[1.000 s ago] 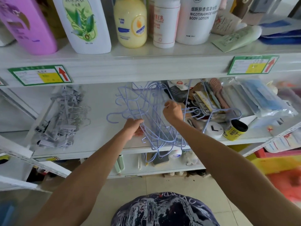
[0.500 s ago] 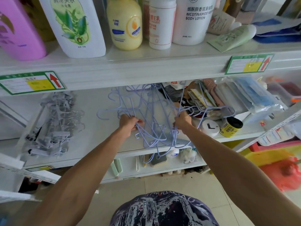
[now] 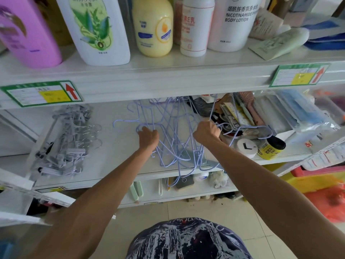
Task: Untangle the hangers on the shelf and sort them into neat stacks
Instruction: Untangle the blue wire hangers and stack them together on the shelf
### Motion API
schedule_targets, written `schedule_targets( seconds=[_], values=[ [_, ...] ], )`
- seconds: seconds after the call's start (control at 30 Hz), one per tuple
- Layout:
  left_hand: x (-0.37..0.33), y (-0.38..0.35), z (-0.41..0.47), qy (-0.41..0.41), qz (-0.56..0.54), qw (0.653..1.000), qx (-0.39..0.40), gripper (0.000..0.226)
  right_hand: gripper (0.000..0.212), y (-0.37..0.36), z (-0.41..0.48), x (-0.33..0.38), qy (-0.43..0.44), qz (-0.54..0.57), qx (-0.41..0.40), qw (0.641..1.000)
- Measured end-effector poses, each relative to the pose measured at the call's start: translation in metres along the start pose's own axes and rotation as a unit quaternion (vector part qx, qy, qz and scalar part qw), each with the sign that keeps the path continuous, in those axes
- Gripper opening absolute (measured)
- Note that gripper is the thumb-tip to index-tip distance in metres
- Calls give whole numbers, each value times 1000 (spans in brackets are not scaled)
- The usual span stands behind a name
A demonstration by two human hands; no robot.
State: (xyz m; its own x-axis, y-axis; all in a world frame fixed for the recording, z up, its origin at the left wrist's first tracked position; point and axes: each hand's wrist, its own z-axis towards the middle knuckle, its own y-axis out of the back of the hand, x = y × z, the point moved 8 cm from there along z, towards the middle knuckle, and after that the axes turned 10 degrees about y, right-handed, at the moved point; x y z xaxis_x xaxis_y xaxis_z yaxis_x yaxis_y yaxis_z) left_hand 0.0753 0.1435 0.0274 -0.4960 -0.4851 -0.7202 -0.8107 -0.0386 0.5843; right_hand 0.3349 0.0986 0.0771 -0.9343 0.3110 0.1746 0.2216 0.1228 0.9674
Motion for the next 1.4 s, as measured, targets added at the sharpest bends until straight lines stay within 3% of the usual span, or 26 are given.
schedule_targets(
  seconds=[0.07,0.1,0.2,0.3,0.37,0.47,0.53,0.63,0.7,0.77,0.87,1.07,1.33,1.4],
  values=[
    [-23,3,-20,-57,17,998,-27,46,34,8,0,25,52,22,-48,997],
    [-33,3,-28,-69,8,997,-23,51,34,4,3,41,97,54,-32,993],
    [-60,-9,-38,-115,-55,992,7,37,34,-18,-4,82,183,211,108,954],
    [-75,-18,-41,-107,-65,990,71,34,32,-39,-18,87,89,466,243,846],
    [-83,-18,-44,-140,-48,986,82,35,36,-44,-25,80,65,540,305,782],
    [-92,-23,-49,-178,-38,977,108,41,30,-42,-29,67,70,595,348,721],
    [-98,-31,-54,-198,-20,971,133,44,25,-42,-30,61,74,599,355,714],
    [-106,-56,-70,-221,43,949,220,42,26,-37,-17,48,38,618,251,744],
    [-103,-71,-75,-208,88,942,247,46,33,-23,-4,25,-2,604,83,792],
    [-92,-73,-70,-172,100,953,227,41,38,-12,6,-3,-38,541,-69,837],
    [-61,-70,-59,-116,148,964,187,44,47,-7,8,-8,-18,495,-175,851],
    [-23,-64,-61,-146,161,960,174,40,47,-17,7,5,-54,619,-210,754],
    [-9,-58,-64,-233,202,918,248,39,48,-8,23,19,-101,736,-209,636],
    [-10,-51,-63,-222,153,933,239,29,47,-4,24,26,-119,756,-211,608]
  ],
)
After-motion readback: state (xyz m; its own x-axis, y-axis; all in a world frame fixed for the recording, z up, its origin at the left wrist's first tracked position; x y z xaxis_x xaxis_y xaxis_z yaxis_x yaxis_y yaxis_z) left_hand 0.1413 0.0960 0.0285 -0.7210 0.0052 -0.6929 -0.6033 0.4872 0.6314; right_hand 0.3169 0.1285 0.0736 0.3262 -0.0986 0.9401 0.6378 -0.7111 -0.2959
